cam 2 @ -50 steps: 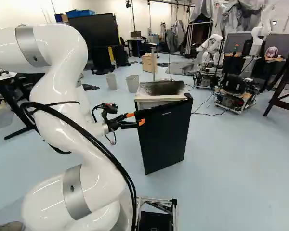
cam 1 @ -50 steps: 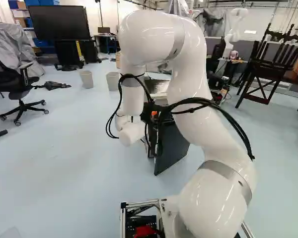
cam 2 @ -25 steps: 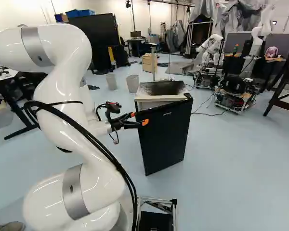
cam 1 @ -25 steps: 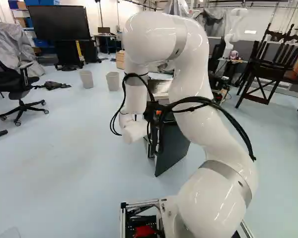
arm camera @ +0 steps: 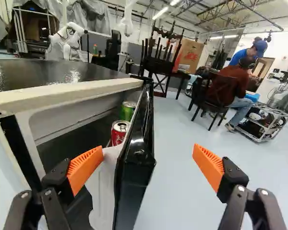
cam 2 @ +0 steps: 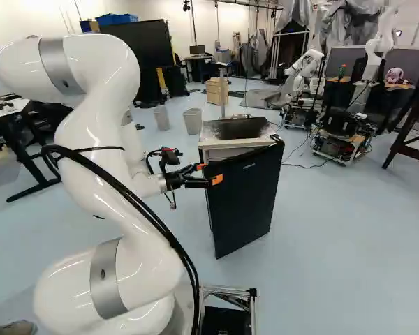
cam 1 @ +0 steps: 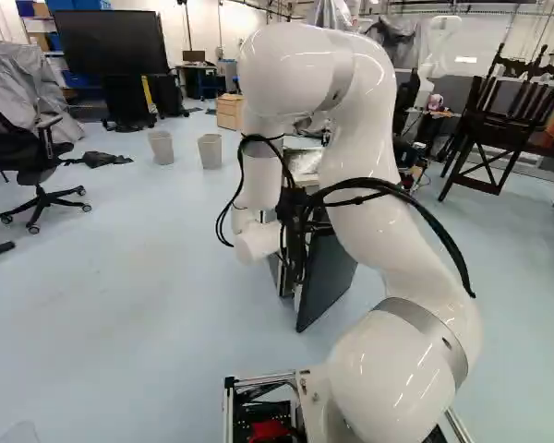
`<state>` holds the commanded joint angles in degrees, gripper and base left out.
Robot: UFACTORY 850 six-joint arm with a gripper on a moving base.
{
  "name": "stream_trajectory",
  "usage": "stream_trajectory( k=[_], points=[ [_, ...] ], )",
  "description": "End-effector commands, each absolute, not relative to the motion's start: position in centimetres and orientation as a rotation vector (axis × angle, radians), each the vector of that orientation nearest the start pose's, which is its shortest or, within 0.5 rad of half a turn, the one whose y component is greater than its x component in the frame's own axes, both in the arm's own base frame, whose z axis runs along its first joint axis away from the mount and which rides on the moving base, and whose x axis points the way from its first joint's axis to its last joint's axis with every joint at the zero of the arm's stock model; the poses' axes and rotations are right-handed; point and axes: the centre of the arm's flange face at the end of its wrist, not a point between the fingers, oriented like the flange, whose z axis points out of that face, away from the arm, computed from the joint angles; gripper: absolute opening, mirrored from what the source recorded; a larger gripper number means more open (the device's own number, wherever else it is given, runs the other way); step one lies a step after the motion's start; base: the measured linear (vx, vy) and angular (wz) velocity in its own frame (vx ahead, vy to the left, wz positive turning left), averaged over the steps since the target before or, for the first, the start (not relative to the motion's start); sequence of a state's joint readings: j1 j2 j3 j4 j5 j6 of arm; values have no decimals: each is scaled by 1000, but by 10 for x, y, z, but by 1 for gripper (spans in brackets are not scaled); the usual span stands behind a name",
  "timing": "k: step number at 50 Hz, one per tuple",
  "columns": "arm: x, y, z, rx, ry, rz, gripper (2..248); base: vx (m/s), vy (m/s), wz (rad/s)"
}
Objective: Grab a drink from the fridge
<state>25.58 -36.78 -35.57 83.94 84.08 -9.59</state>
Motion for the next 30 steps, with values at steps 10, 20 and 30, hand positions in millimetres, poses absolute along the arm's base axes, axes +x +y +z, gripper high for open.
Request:
stream_trajectory(
  k=[10,20,30],
  points=[
    [380,76,238,1727,-772,1385,247,0,0,0],
    [366,69,238,1730,-754,1364,247,0,0,0],
    [341,68,239,1754,-699,1351,247,0,0,0]
  ],
)
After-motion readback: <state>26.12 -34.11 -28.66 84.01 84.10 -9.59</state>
